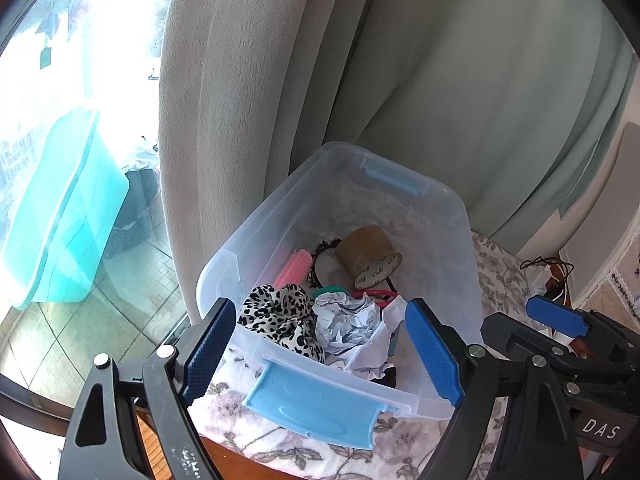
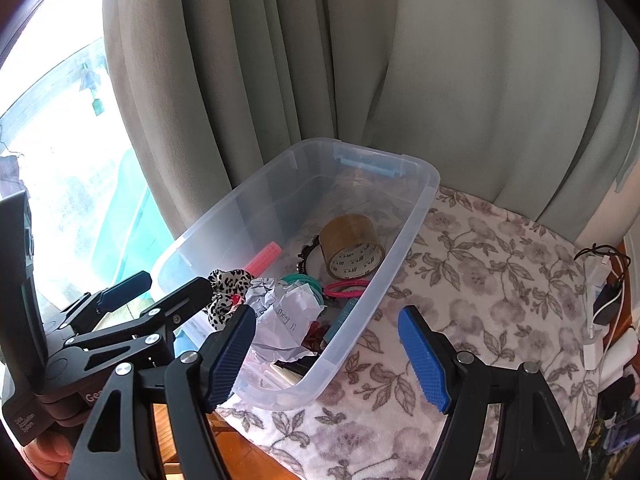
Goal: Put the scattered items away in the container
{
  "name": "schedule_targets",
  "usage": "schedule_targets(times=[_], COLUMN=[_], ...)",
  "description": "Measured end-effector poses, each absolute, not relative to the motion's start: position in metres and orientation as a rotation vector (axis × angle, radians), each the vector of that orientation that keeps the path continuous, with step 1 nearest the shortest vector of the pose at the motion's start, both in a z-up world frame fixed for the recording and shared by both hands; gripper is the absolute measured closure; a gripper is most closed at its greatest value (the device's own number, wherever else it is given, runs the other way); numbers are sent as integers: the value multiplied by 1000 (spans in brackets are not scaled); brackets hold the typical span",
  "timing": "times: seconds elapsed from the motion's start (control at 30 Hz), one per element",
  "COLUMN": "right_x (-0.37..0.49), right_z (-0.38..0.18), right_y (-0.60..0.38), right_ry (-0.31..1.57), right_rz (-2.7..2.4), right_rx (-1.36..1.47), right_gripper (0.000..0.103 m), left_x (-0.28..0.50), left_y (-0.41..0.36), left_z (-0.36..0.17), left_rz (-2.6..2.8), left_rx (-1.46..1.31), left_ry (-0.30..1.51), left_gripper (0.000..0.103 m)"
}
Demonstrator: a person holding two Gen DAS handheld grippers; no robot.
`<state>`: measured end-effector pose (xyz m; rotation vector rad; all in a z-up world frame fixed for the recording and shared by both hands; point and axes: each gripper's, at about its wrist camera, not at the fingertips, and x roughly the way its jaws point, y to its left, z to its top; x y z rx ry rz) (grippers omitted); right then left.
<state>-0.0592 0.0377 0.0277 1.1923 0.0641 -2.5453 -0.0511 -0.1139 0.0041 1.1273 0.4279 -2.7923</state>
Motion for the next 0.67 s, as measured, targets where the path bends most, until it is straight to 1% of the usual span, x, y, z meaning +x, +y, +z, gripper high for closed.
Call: schedule_targets(times=[0.6, 0.67], right_x=[-60, -54], right_z=[26, 35], right_y=[36, 22], right_ry=[69, 46], right_rz=[-2539, -2575], right_rx=[1204, 1217], right_gripper=[26, 26], left_x=[-50, -49], left_y=[-116, -115], left_z=[5, 6], left_rz=[-2789, -2789], left_rx=[1123, 1121], left_ry=[446, 436], left_gripper=[16, 16])
